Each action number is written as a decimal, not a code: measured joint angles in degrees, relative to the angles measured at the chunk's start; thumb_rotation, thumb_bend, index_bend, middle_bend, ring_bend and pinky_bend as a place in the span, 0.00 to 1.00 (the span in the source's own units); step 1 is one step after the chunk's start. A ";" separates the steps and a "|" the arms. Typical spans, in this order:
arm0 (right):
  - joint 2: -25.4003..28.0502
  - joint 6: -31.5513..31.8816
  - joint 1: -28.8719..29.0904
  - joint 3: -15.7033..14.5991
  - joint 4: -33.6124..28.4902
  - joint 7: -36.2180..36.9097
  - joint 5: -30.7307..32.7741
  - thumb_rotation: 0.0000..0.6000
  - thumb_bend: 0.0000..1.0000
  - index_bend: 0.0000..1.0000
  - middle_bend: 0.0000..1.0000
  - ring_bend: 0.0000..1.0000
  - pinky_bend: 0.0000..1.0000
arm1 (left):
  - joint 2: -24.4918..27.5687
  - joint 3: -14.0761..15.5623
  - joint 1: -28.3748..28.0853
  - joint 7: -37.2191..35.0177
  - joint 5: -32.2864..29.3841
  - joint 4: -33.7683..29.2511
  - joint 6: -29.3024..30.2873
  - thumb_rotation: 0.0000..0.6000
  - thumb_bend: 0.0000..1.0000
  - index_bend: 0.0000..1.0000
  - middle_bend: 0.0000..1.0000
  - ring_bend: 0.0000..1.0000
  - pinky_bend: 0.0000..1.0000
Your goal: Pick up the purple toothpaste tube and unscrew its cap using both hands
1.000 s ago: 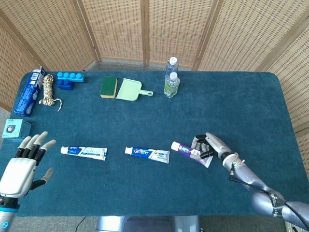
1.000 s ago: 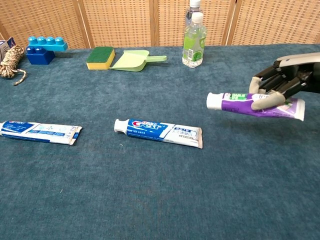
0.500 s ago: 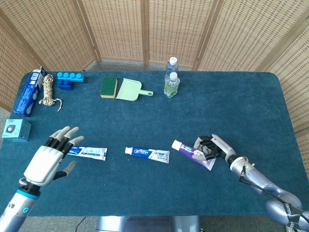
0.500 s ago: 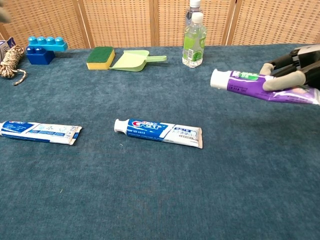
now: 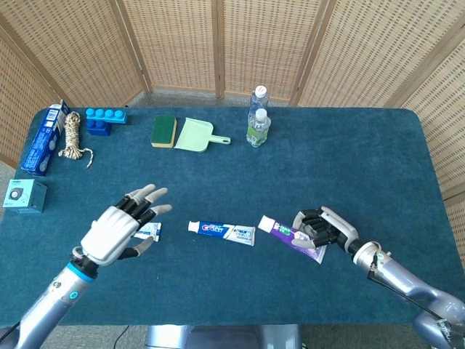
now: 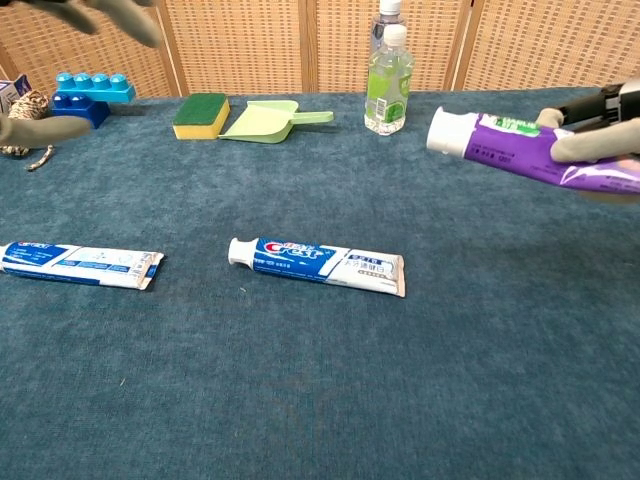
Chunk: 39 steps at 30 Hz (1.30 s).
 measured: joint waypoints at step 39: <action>-2.57 17.03 12.40 -17.13 0.60 14.32 -4.03 1.00 0.44 0.97 0.74 0.77 0.81 | -15.04 -4.68 -18.15 -2.23 -14.04 2.54 -10.85 1.00 0.33 0.29 0.05 0.00 0.13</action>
